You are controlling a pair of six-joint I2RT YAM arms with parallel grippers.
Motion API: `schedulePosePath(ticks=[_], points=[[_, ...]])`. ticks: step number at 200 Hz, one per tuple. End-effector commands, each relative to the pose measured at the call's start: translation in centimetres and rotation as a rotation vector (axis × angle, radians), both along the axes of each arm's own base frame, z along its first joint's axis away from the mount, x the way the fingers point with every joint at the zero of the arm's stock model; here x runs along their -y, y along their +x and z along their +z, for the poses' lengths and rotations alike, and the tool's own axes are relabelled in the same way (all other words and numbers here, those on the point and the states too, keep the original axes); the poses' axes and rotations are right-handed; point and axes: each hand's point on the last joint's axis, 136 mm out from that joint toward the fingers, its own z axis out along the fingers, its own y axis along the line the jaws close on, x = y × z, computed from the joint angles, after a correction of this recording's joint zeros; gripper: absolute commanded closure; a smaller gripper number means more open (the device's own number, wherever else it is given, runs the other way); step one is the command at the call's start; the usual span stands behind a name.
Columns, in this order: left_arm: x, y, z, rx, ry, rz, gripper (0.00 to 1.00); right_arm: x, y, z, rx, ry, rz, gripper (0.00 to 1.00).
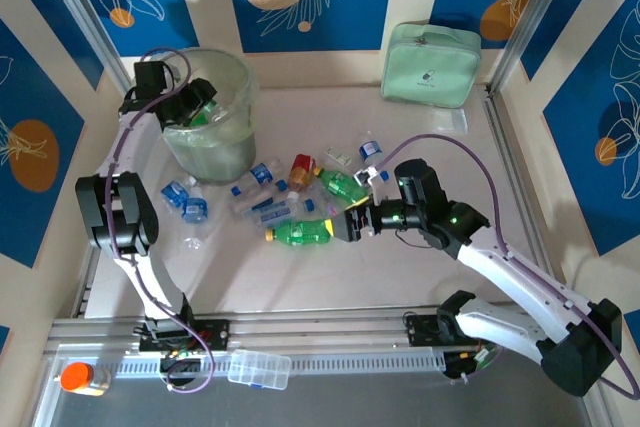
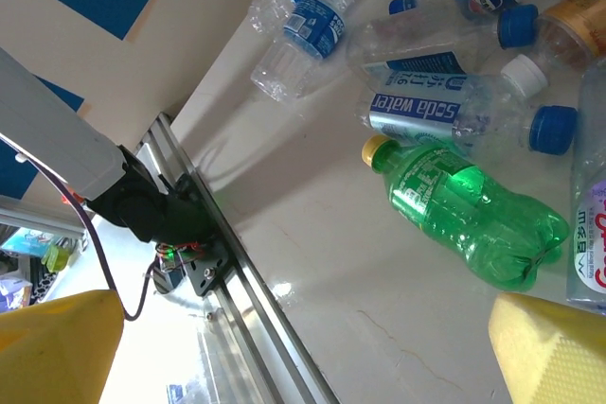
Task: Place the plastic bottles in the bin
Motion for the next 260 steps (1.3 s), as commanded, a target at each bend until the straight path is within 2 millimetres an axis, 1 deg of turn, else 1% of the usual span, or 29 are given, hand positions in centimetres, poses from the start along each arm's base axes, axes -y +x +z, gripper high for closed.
schedulePosePath(ticks=[1,45,60,82,105,120,144,157,172,190,200,213,227,241,260], points=[[-0.8,-0.8,2.6,0.031,0.051,0.006,0.24,0.0,0.1,1.2,0.036,-0.01,0.008,0.01],[-1.4,-2.6,9.2,0.159,0.122,0.035,0.22,0.2,0.6,2.1,0.067,-0.019,-0.014,0.01],[-0.9,-3.5,11.0,0.197,0.145,0.014,0.22,0.3,0.7,2.4,0.078,-0.022,-0.022,0.01],[0.2,-5.1,13.0,0.243,0.194,-0.009,0.23,0.6,1.2,2.6,0.085,-0.038,-0.054,0.0],[2.2,-7.7,15.6,0.306,0.263,-0.032,0.24,1.0,1.9,2.5,0.083,-0.071,-0.095,0.03],[4.2,-9.9,17.3,0.354,0.301,-0.061,0.24,1.4,2.4,2.3,0.075,-0.102,-0.129,0.05],[8.0,-14.2,18.9,0.428,0.364,-0.138,0.25,2.6,4.0,1.2,0.054,-0.175,-0.215,0.1],[10.0,-16.5,18.7,0.453,0.365,-0.203,0.25,3.5,4.9,0.6,0.026,-0.198,-0.258,0.13],[12.0,-18.9,17.6,0.445,0.355,-0.278,0.26,4.4,6.1,-0.3,-0.01,-0.223,-0.306,0.15],[13.9,-21.6,15.1,0.399,0.36,-0.374,0.27,5.3,7.7,-1.2,-0.035,-0.266,-0.36,0.17],[14.8,-23.3,13.1,0.349,0.358,-0.441,0.27,5.7,8.6,-1.7,-0.042,-0.288,-0.378,0.17],[15.0,-25.1,10.3,0.285,0.356,-0.489,0.29,6.4,10.0,-2.6,-0.064,-0.305,-0.407,0.18],[14.8,-26.7,8.0,0.251,0.35,-0.516,0.29,7.2,11.9,-3.6,-0.081,-0.318,-0.446,0.18],[14.1,-27.7,6.4,0.242,0.369,-0.517,0.29,8.0,14.0,-4.4,-0.084,-0.346,-0.49,0.18],[13.4,-28.3,4.7,0.247,0.41,-0.529,0.29,9.1,17.1,-5.7,-0.101,-0.396,-0.54,0.19]])
